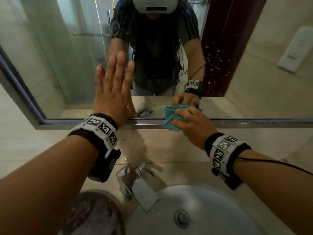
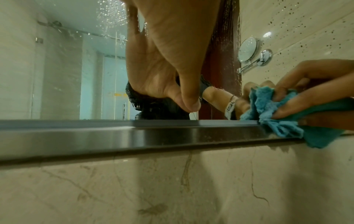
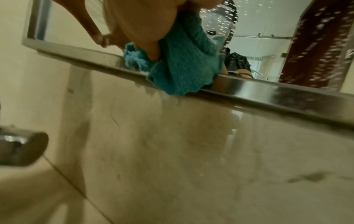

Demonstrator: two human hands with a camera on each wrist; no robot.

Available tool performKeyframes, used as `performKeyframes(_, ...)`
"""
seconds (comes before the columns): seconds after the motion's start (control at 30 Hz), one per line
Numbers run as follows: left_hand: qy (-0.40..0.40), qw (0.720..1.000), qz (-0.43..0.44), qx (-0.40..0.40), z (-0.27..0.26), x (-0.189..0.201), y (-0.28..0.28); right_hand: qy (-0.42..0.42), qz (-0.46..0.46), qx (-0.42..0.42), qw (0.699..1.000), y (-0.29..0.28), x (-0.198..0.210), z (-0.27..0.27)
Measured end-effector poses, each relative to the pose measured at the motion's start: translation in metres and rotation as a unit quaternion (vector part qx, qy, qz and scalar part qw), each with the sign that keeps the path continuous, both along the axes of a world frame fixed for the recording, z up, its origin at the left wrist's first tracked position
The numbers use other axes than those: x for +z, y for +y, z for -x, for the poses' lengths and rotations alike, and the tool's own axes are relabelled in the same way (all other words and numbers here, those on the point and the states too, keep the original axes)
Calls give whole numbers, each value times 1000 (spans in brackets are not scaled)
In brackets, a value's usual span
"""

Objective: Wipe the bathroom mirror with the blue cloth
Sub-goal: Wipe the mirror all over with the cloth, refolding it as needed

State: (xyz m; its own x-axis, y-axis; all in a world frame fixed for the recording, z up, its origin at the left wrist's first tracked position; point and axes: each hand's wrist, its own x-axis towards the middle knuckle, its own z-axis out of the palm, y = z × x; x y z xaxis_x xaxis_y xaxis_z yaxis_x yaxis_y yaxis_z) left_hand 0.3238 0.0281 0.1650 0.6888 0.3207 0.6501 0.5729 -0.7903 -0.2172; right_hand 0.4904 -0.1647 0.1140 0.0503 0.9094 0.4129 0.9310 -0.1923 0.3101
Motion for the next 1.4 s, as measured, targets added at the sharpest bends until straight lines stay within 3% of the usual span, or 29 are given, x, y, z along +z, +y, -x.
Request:
performKeyframes(0.13, -23, 1000, -11, -1, -2, -2, 0, 11, -36, 58, 998, 38, 13, 40)
performKeyframes(0.2, -29, 999, -21, -5, -3, -3, 2, 37, 43, 22, 998, 58, 19, 57)
performKeyframes(0.27, -28, 999, -21, -16, -3, -3, 4, 43, 74, 19, 996, 57, 17, 53)
performKeyframes(0.37, -14, 1000, -11, -12, -1, -2, 4, 24, 6, 29, 999, 25, 10, 24)
performKeyframes(0.47, 13, 1000, 3, 9, -1, 0, 4, 13, 6, -9, 1000, 1, 1, 0)
performKeyframes(0.57, 13, 1000, -3, 19, -3, -2, 4, 41, -60, -14, 997, 13, -2, 15)
performKeyframes(0.63, 1, 1000, -11, 14, -3, -3, 5, 39, -91, 30, 995, 34, -3, 33)
performKeyframes(0.83, -8, 1000, -28, 6, -5, -5, 7, 29, -95, 88, 991, 53, -3, 43)
performKeyframes(1.03, 23, 999, 1, 31, -4, -3, 6, -20, -58, 38, 997, -9, -13, -21)
performKeyframes(1.2, 18, 999, 1, 34, -3, -2, 1, 24, -126, 1, 992, -3, -17, -8)
performKeyframes(1.4, -24, 1000, 8, 11, -7, 12, -28, -63, -73, 88, 991, 8, 23, -5)
